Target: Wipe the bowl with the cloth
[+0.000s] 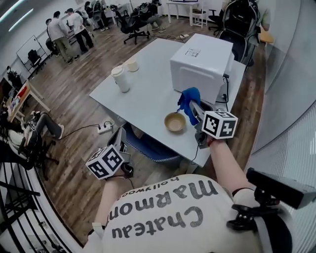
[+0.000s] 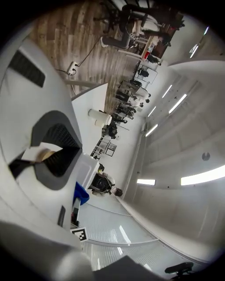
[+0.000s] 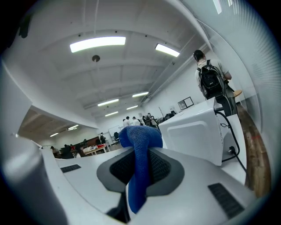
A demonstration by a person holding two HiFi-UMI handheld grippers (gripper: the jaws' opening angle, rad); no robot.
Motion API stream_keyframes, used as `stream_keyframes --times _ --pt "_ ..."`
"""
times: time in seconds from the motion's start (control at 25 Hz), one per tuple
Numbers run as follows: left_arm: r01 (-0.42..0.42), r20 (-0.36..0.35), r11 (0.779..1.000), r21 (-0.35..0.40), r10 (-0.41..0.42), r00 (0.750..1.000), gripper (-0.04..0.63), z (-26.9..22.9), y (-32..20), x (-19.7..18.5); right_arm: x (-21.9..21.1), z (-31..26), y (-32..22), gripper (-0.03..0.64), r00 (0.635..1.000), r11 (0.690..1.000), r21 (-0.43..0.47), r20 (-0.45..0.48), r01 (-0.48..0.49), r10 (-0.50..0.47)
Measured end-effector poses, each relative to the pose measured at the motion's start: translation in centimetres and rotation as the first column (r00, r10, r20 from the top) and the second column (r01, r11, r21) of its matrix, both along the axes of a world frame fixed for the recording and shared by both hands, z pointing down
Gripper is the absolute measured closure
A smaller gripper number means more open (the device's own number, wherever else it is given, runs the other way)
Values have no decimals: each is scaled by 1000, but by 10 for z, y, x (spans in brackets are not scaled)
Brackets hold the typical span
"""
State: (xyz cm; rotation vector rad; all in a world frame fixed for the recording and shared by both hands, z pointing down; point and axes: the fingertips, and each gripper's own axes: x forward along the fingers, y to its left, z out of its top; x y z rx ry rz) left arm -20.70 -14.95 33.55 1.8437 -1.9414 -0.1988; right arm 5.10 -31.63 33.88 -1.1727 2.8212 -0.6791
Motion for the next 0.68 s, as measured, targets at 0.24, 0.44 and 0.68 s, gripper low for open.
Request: stream_keyframes --times 0.24,0.44,0.68 --pt "-39 -21 999 0 39 999 583 -1 29 8 3 5 46 568 999 1000 -18 -27 -18 18" --pt "-76 -39 997 -10 75 996 583 5 41 15 8 13 69 568 998 999 -38 -51 -39 37" --pt "-92 -62 996 -7 91 994 583 10 60 7 5 16 94 568 996 997 -49 -70 -67 63"
